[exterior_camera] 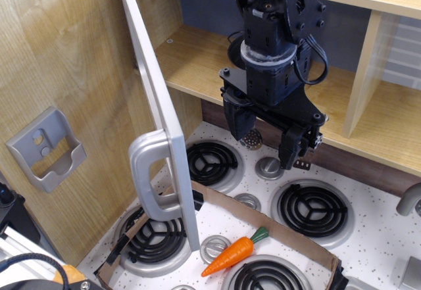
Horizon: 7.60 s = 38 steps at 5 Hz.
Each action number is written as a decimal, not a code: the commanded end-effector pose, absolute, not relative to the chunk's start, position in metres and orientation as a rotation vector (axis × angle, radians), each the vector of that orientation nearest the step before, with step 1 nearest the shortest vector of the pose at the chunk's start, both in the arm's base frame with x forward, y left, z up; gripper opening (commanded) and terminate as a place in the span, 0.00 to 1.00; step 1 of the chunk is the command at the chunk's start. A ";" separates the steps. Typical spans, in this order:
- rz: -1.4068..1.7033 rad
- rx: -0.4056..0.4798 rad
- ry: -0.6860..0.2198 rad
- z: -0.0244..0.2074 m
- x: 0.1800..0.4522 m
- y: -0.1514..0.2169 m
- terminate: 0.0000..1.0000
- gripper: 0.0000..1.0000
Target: Close microwave
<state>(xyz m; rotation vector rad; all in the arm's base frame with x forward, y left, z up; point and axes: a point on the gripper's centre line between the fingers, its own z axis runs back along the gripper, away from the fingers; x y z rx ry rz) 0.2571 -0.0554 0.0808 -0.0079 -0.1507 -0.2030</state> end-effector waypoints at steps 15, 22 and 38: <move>-0.269 0.179 -0.279 0.151 0.248 0.037 0.00 1.00; -0.093 0.136 -0.633 0.148 0.339 -0.004 0.00 1.00; 0.126 0.230 -0.442 0.150 0.254 -0.034 1.00 1.00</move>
